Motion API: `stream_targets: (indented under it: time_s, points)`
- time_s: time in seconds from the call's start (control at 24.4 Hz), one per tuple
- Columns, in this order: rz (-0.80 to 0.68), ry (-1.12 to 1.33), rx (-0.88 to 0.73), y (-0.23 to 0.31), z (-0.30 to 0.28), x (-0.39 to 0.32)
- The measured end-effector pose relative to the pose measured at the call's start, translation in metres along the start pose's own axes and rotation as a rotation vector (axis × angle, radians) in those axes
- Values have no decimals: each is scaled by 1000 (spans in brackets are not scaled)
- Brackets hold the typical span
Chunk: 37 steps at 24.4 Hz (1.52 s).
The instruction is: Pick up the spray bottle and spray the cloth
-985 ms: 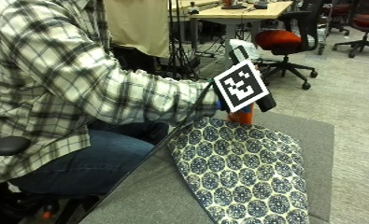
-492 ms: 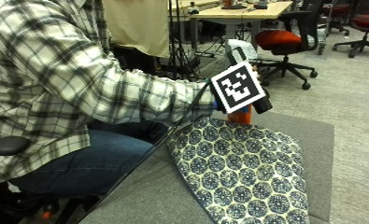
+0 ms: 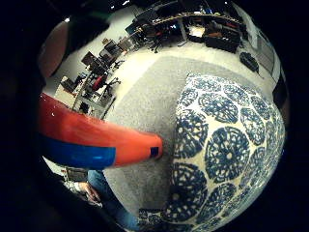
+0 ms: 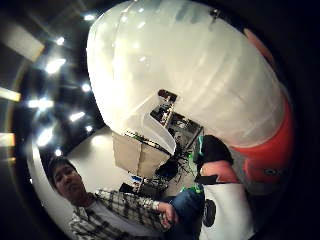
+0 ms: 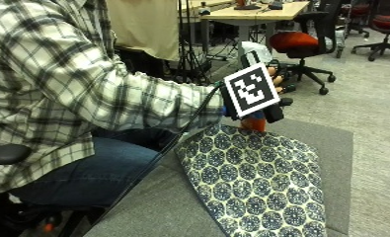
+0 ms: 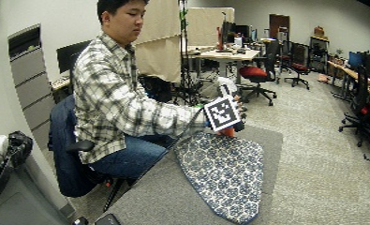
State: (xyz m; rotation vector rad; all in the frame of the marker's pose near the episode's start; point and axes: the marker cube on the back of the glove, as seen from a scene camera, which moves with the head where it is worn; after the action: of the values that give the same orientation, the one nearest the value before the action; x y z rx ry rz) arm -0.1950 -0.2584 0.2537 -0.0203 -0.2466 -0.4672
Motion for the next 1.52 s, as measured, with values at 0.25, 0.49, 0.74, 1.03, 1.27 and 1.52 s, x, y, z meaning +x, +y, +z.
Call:
stream_targets:
  time_s: [0.25, 0.49, 0.74, 1.03, 1.27, 1.52]
  points:
    - [46, 96, 32, -22, -12, 11]
    - [66, 172, -69, 7, -17, 1]
    - [113, 380, -189, 29, -50, 0]
    - [227, 670, -254, 75, -113, -8]
    - [384, 887, -270, 155, -170, -20]
    - [543, 981, -127, 272, -215, -46]
